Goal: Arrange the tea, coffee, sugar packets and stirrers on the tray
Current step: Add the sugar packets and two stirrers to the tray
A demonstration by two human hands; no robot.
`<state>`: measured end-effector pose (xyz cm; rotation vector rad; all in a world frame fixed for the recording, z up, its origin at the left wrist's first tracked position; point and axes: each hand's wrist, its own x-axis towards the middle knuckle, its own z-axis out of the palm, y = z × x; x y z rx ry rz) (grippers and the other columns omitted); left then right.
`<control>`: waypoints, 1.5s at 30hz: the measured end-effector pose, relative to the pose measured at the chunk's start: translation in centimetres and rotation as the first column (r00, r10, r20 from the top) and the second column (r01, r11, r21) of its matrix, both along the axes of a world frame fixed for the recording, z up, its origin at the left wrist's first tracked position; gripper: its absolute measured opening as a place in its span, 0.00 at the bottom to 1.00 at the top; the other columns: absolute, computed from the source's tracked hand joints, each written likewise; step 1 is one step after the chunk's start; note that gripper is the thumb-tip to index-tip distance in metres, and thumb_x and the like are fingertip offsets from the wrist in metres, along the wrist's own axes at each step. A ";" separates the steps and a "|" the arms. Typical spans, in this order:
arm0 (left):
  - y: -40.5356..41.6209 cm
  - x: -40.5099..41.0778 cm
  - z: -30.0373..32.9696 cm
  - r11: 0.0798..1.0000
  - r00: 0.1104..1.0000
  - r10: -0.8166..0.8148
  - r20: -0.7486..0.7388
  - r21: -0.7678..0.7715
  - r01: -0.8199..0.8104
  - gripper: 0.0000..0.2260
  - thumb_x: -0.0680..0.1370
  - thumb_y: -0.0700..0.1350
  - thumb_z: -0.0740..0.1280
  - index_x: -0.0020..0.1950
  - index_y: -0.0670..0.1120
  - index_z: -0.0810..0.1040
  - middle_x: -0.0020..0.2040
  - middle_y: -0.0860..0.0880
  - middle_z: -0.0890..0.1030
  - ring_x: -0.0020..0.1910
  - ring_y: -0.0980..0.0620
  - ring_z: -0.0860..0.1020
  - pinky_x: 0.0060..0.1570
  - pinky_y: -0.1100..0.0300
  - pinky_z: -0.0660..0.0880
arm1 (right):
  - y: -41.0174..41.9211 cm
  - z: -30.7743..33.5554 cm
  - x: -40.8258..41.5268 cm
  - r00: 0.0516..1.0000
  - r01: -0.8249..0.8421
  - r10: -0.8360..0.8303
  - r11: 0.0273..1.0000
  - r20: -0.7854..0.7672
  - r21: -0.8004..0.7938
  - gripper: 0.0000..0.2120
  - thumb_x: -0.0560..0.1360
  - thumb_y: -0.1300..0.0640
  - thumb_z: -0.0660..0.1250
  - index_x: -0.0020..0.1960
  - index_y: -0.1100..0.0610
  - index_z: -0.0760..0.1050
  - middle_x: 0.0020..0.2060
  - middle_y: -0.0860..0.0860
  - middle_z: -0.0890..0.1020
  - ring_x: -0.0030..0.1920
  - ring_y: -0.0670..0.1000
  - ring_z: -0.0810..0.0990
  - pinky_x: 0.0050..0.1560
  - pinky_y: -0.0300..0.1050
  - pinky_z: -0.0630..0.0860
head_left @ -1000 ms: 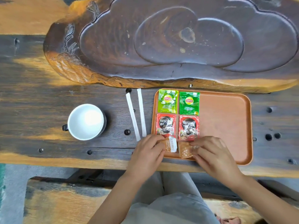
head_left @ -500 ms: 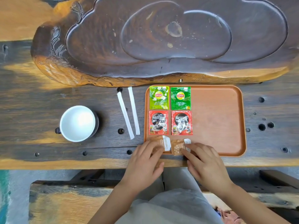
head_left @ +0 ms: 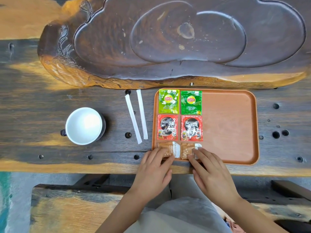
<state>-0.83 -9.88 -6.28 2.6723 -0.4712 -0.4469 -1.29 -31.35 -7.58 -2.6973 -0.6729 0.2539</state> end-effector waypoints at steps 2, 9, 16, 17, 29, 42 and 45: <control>0.1 -0.1 0.0 1.000 1.000 0.000 -0.010 0.001 0.000 0.16 0.73 0.48 0.61 0.59 0.48 0.76 0.60 0.45 0.77 0.62 0.48 0.68 0.63 0.53 0.60 | -0.4 -0.1 -0.3 0.999 -0.030 0.030 0.999 -0.029 -0.014 0.19 0.74 0.56 0.60 0.65 0.58 0.72 0.62 0.58 0.77 0.66 0.57 0.69 0.63 0.55 0.67; 0.1 -0.2 -0.1 1.000 1.000 -0.001 -0.013 0.000 0.001 0.17 0.73 0.47 0.61 0.60 0.48 0.76 0.61 0.45 0.77 0.62 0.48 0.68 0.64 0.53 0.60 | -1.9 -0.1 -0.1 0.997 -0.037 0.035 0.998 -0.066 -0.040 0.19 0.76 0.53 0.58 0.64 0.56 0.74 0.65 0.57 0.75 0.67 0.58 0.69 0.63 0.57 0.68; 0.4 -0.1 0.2 0.998 0.999 0.026 0.031 -0.059 -0.024 0.16 0.72 0.47 0.64 0.59 0.47 0.77 0.59 0.46 0.78 0.60 0.50 0.70 0.62 0.54 0.63 | -0.8 0.8 0.7 1.000 0.023 -0.023 1.000 0.021 -0.021 0.17 0.78 0.52 0.55 0.57 0.56 0.79 0.56 0.57 0.80 0.60 0.58 0.74 0.62 0.57 0.67; 0.6 0.0 0.5 0.994 0.997 0.056 0.053 -0.096 -0.050 0.15 0.72 0.46 0.64 0.58 0.47 0.77 0.57 0.47 0.79 0.58 0.50 0.71 0.60 0.54 0.64 | -0.6 1.2 0.9 0.999 0.041 -0.041 0.999 0.034 -0.006 0.17 0.78 0.52 0.54 0.57 0.56 0.79 0.55 0.57 0.80 0.59 0.58 0.74 0.61 0.56 0.66; 5.3 8.4 1.4 0.622 0.628 0.778 -0.025 -0.103 -0.776 0.11 0.75 0.43 0.65 0.56 0.42 0.77 0.53 0.45 0.78 0.51 0.48 0.76 0.47 0.58 0.71 | 13.2 3.0 11.5 0.986 0.150 -0.139 0.981 -0.090 0.122 0.09 0.69 0.56 0.70 0.47 0.59 0.79 0.40 0.54 0.80 0.40 0.56 0.79 0.36 0.47 0.76; 5.4 10.4 -1.0 0.598 0.595 0.802 -0.054 0.058 -0.800 0.07 0.73 0.44 0.70 0.43 0.40 0.75 0.46 0.43 0.76 0.44 0.44 0.75 0.41 0.50 0.76 | 17.0 0.7 14.9 0.983 0.178 -0.184 0.964 -0.012 -0.199 0.13 0.59 0.53 0.77 0.31 0.61 0.77 0.37 0.56 0.76 0.42 0.58 0.75 0.43 0.52 0.70; 5.6 10.3 -1.4 0.572 0.569 0.820 -0.065 0.056 -0.818 0.15 0.73 0.42 0.68 0.29 0.46 0.66 0.36 0.45 0.72 0.37 0.45 0.73 0.32 0.57 0.68 | 17.6 0.7 14.8 0.978 0.201 -0.208 0.948 -0.002 -0.246 0.14 0.57 0.54 0.79 0.28 0.60 0.75 0.36 0.55 0.75 0.41 0.58 0.74 0.44 0.52 0.65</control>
